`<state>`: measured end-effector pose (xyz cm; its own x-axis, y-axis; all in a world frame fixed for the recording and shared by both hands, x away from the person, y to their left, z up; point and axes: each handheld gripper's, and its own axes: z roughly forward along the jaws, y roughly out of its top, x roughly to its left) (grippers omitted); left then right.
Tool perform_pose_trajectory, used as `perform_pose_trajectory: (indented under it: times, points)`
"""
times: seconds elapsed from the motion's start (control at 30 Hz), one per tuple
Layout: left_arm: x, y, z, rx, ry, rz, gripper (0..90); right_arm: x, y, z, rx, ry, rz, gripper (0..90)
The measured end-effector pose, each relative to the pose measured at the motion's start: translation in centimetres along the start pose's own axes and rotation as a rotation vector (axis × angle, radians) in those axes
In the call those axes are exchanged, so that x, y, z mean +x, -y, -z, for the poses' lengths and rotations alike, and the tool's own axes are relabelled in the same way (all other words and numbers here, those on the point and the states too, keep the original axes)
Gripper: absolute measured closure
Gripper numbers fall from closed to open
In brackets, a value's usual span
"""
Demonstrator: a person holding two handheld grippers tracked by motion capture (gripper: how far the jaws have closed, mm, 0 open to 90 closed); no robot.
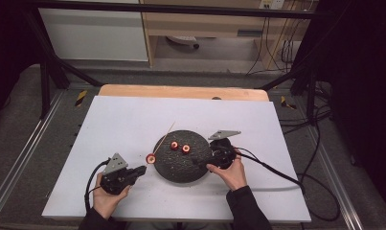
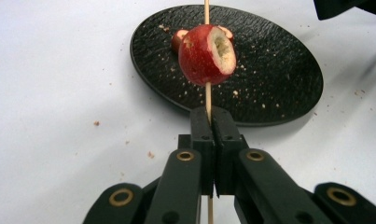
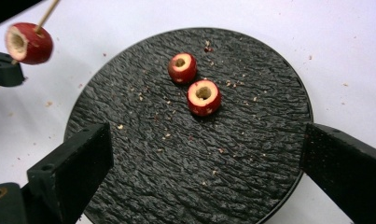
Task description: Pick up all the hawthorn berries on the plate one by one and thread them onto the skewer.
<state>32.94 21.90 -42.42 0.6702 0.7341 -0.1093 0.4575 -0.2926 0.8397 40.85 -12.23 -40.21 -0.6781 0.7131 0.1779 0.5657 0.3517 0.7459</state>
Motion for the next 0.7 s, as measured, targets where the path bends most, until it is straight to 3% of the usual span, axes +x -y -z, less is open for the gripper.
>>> perform_pose_trajectory:
  times: [0.33, 0.57, 0.7]
  points:
    - [0.7, 1.4, 0.7, 0.012, -0.006, 0.007, 88.8, 0.6, -2.5, -0.9, 0.085, 0.015, 0.057, 4.7]
    - [0.9, 1.9, 1.0, 0.020, -0.011, 0.009, 88.8, 0.8, -4.2, -2.1, 0.119, 0.015, 0.060, 6.3]
    - [0.9, 2.0, 1.1, 0.020, -0.015, 0.005, 88.8, 0.8, -4.9, -3.3, 0.172, 0.019, 0.061, 7.2]
